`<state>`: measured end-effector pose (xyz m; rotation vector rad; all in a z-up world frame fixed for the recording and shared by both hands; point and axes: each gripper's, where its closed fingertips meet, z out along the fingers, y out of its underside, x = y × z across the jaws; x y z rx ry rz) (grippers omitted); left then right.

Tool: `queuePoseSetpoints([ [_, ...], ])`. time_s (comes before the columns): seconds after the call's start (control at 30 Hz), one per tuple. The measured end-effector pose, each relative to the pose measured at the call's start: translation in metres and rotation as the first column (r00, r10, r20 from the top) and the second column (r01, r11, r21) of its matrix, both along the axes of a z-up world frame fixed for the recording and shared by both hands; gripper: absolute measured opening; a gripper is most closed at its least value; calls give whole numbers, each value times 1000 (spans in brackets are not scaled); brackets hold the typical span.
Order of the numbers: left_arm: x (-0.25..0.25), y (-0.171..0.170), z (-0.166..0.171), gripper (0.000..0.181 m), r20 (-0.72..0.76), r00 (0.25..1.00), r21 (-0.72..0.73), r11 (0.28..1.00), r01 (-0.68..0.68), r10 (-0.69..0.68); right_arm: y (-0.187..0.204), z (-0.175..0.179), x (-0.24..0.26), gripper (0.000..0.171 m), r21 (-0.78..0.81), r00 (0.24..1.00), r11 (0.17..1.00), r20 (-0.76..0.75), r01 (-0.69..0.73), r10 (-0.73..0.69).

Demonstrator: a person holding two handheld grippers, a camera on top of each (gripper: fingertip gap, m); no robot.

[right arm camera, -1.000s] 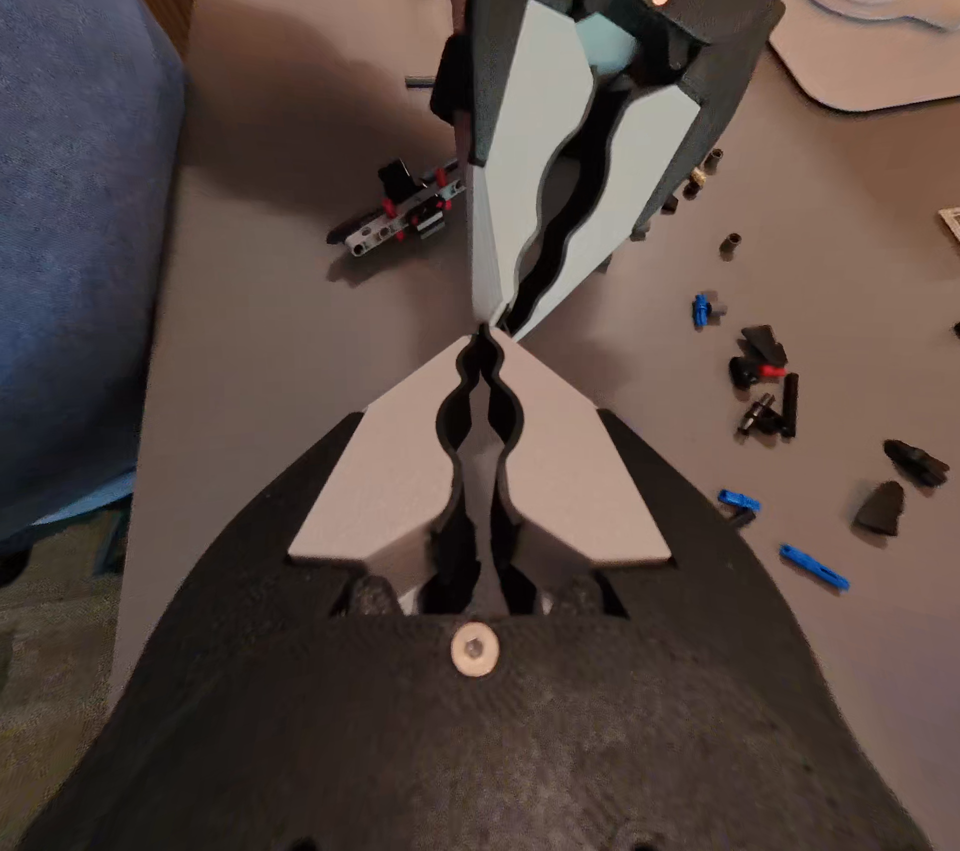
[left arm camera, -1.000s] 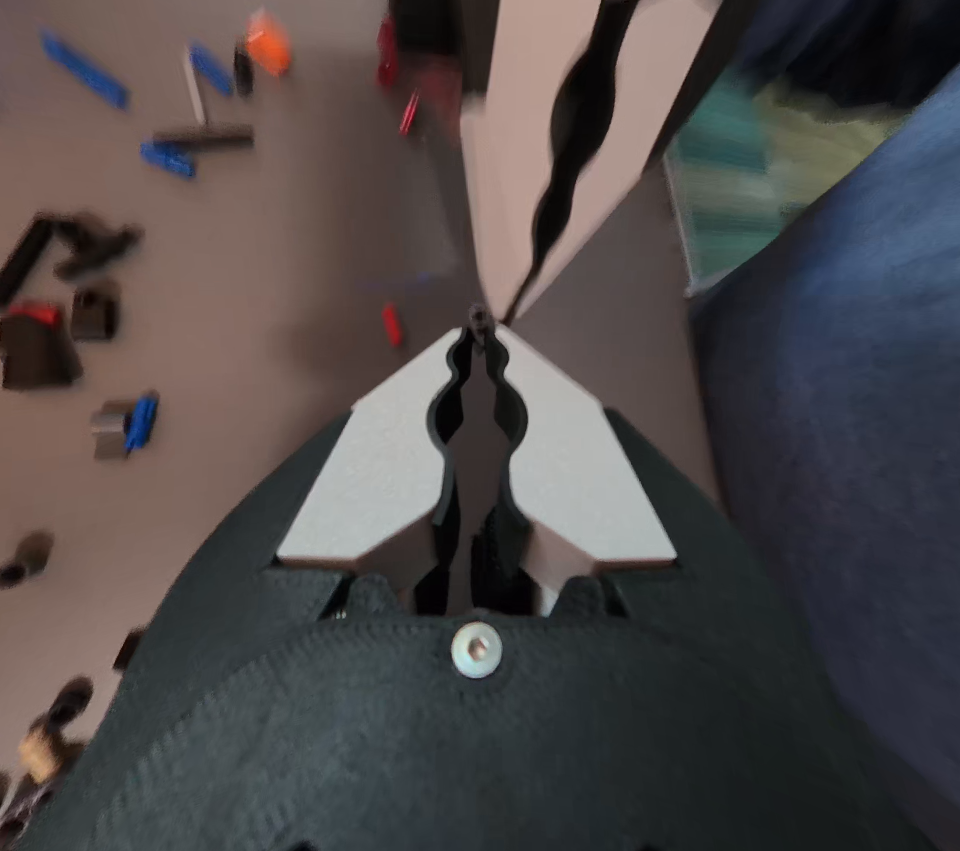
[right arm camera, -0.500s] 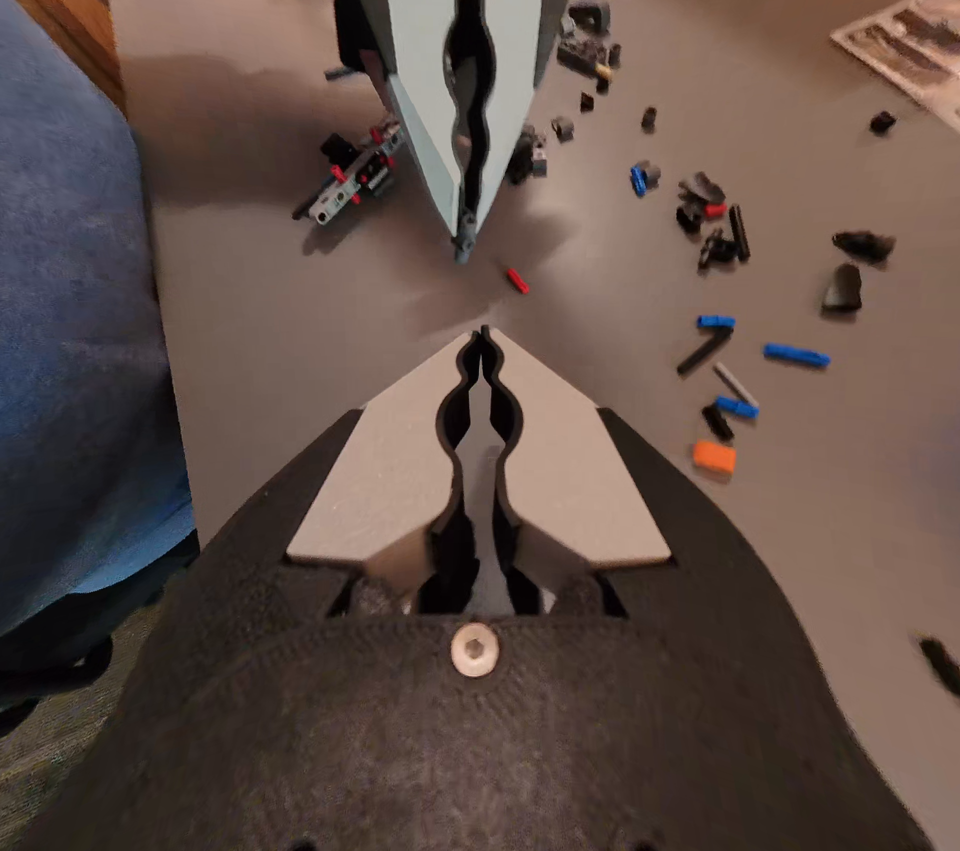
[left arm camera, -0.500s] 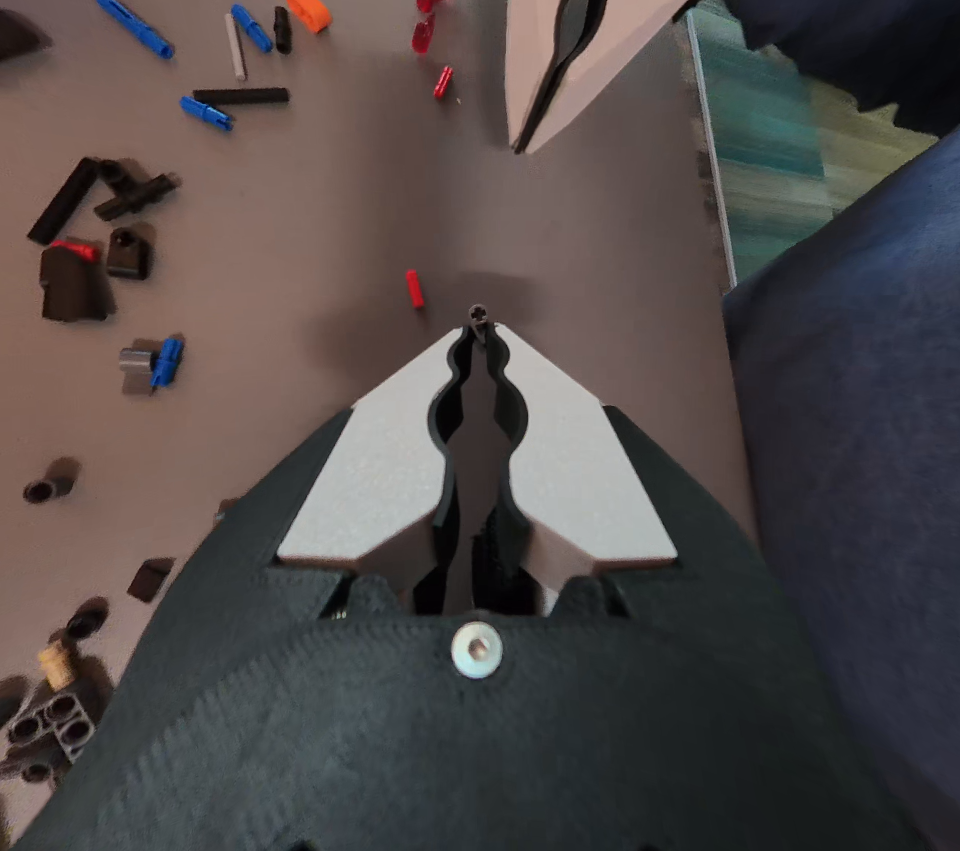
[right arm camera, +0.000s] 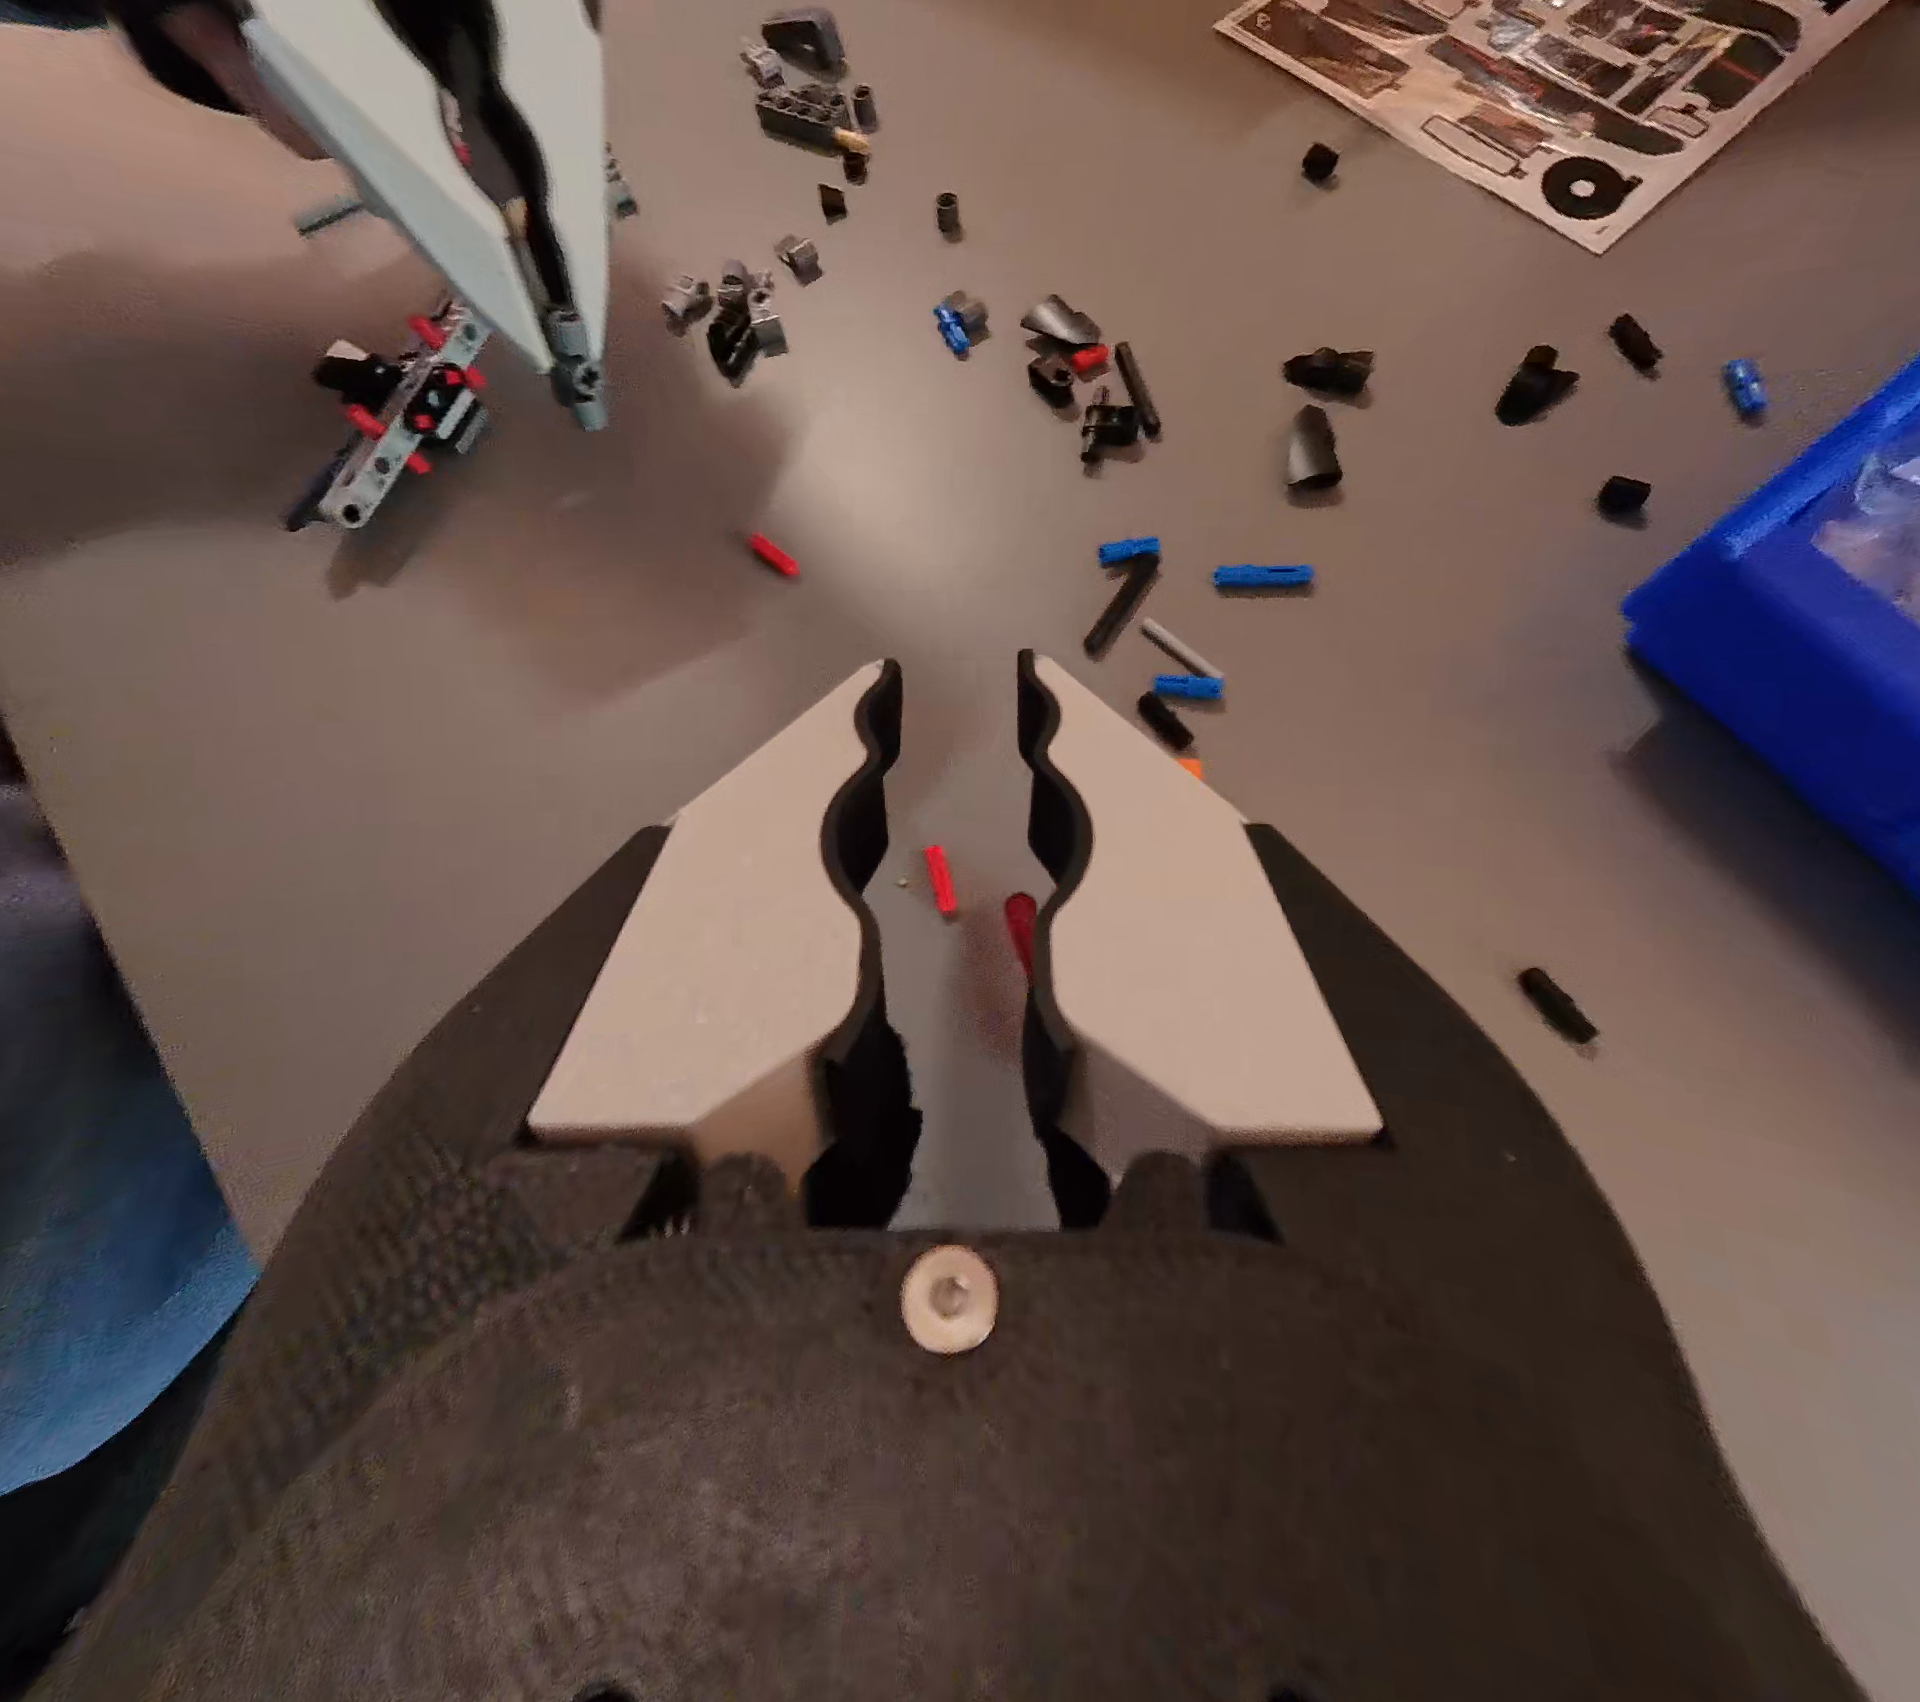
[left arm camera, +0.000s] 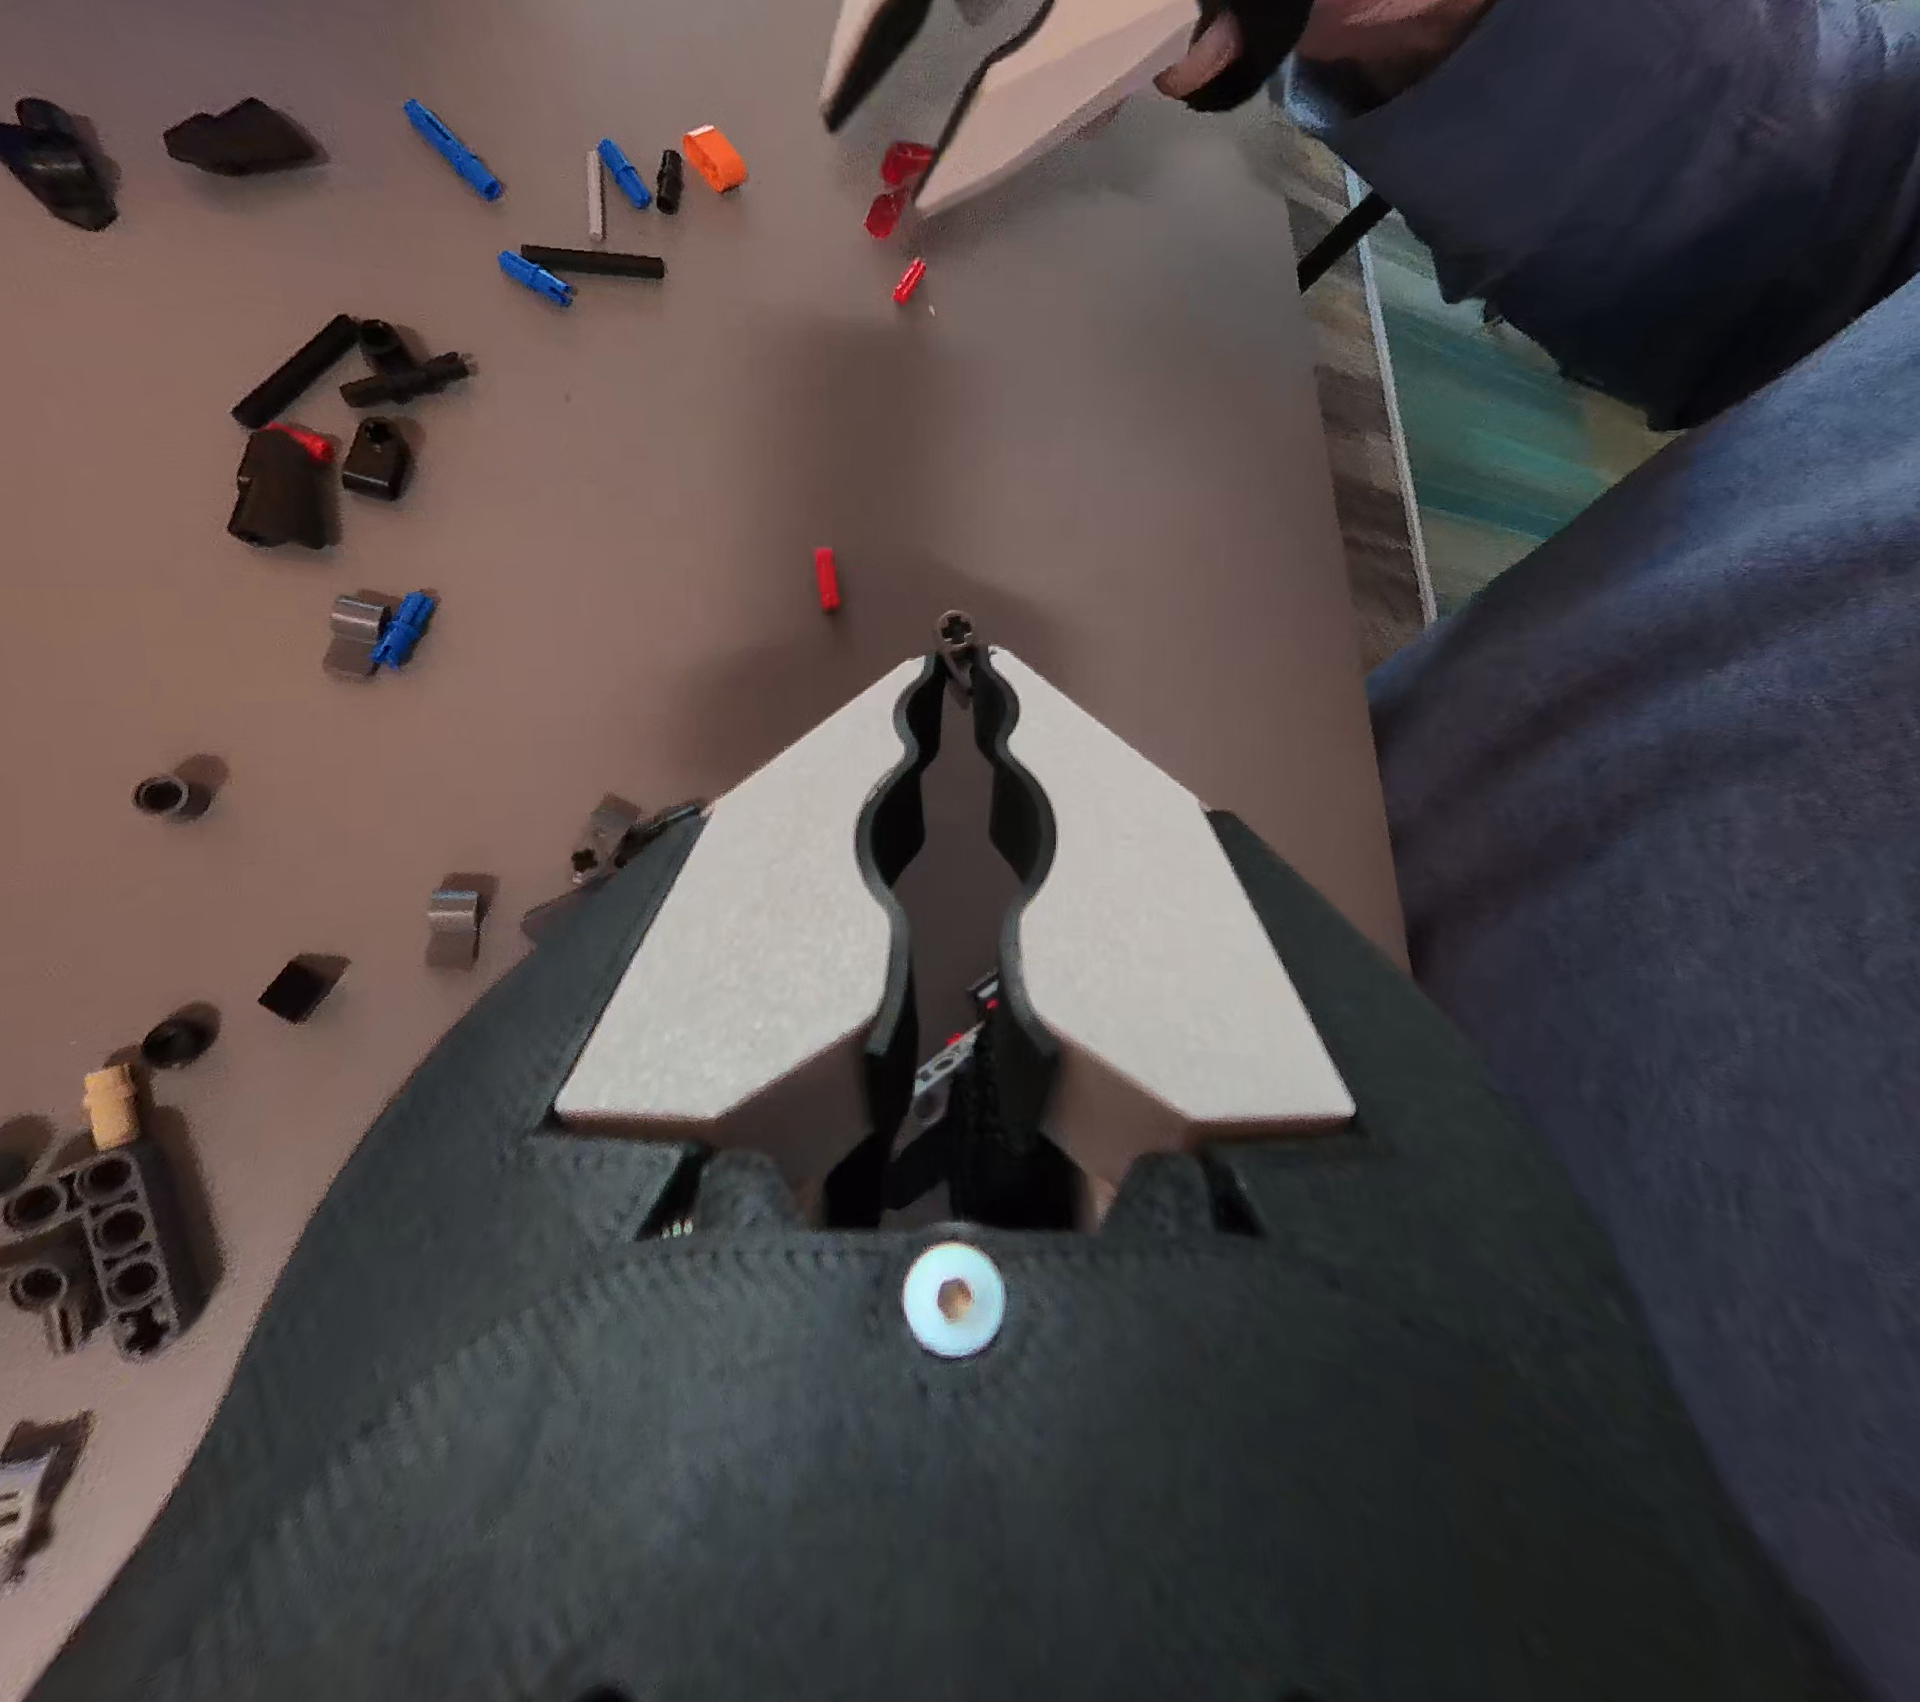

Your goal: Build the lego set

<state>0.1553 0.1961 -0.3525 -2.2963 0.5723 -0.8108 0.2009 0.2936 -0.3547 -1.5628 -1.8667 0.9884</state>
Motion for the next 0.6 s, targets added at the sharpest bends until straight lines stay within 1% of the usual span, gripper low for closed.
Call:
queuePoseSetpoints([
  [0.03, 0, -1, 0, 4, 1, 1000, 3, 1000, -9, 9, 3, 0, -4, 22, 4, 1000, 1000, 2, 13, -13],
  [0.2, -4, -6, 6, 4, 2, 998, 34, 997, -71, 71, 24, -12, -18, 28, 40, 996, 996, 37, 77, -79],
  [0.37, -9, -14, 9, 4, -1, 993, 49, 992, -119, 119, 24, -35, -25, 27, 65, 993, 997, 108, 36, -43],
  [0.5, -11, -20, 8, 4, 8, 991, 52, 989, -135, 135, 22, -36, -37, 23, 99, 993, 995, 117, -4, -7],
  [0.6, -12, -25, 8, 4, 16, 990, 57, 988, -142, 141, 24, -33, -48, 17, 94, 994, 995, 107, -17, 7],
])
